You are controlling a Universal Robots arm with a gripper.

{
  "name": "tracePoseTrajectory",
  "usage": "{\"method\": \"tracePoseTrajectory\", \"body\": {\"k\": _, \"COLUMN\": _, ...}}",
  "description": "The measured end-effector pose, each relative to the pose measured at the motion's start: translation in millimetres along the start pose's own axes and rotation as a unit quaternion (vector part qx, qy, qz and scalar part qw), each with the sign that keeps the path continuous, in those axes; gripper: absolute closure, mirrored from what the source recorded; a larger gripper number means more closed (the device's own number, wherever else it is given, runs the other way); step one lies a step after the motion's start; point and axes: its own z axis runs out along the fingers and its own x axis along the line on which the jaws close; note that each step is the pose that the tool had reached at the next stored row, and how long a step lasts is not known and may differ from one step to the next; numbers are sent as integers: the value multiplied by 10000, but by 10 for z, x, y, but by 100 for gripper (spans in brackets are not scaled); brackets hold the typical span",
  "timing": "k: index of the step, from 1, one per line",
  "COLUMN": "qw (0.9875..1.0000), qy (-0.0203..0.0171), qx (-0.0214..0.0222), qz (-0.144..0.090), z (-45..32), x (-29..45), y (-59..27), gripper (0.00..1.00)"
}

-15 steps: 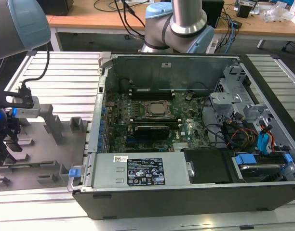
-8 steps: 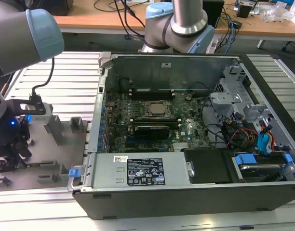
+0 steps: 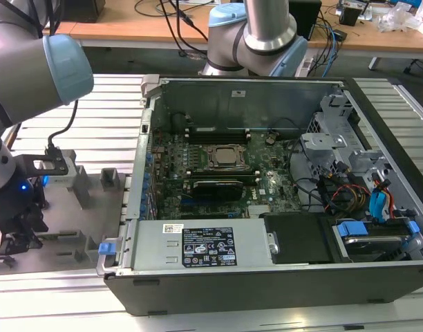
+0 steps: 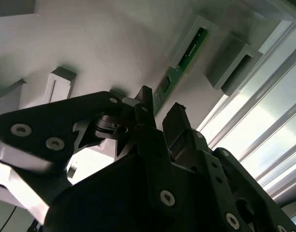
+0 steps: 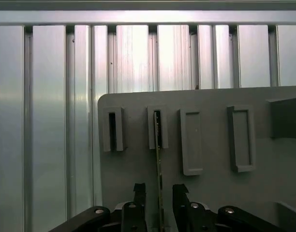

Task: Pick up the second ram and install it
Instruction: 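Pick up the second ram and move it above second insertion slot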

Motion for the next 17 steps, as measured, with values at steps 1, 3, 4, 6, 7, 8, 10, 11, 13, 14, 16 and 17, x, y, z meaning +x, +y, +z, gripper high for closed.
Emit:
{"method": "tracePoseTrajectory", "body": {"k": 1, "qw": 10000, "qy": 0, "qx": 0, "qz": 0, "z": 0, "x": 0, "y": 0, "gripper": 64}}
{"method": "tracePoseTrajectory", "body": {"k": 3, "qw": 10000, "qy": 0, "qx": 0, "qz": 0, "z": 1, "x": 0, "y": -1, "gripper": 64}}
{"method": "tracePoseTrajectory", "body": {"k": 4, "qw": 10000, "qy": 0, "qx": 1, "qz": 0, "z": 2, "x": 0, "y": -1, "gripper": 64}}
{"method": "tracePoseTrajectory", "body": {"k": 6, "qw": 10000, "qy": -1, "qx": 1, "qz": 0, "z": 2, "x": 0, "y": -1, "gripper": 65}}
{"method": "tracePoseTrajectory", "body": {"k": 7, "qw": 10000, "qy": 0, "qx": 0, "qz": 0, "z": 2, "x": 0, "y": -1, "gripper": 72}}
{"method": "tracePoseTrajectory", "body": {"k": 8, "qw": 10000, "qy": -1, "qx": 1, "qz": 0, "z": 2, "x": 0, "y": -1, "gripper": 78}}
{"method": "tracePoseTrajectory", "body": {"k": 10, "qw": 10000, "qy": 0, "qx": 1, "qz": 0, "z": 2, "x": 0, "y": 0, "gripper": 86}}
{"method": "tracePoseTrajectory", "body": {"k": 11, "qw": 10000, "qy": 0, "qx": 1, "qz": 0, "z": 3, "x": 0, "y": -1, "gripper": 86}}
{"method": "tracePoseTrajectory", "body": {"k": 13, "qw": 10000, "qy": 0, "qx": 1, "qz": 0, "z": 3, "x": 0, "y": -1, "gripper": 86}}
{"method": "tracePoseTrajectory", "body": {"k": 14, "qw": 10000, "qy": 0, "qx": 1, "qz": 0, "z": 3, "x": 0, "y": -1, "gripper": 86}}
{"method": "tracePoseTrajectory", "body": {"k": 16, "qw": 10000, "qy": 0, "qx": 1, "qz": 0, "z": 4, "x": 0, "y": -1, "gripper": 86}}
{"method": "tracePoseTrajectory", "body": {"k": 17, "qw": 10000, "qy": 0, "qx": 1, "qz": 0, "z": 4, "x": 0, "y": -1, "gripper": 86}}
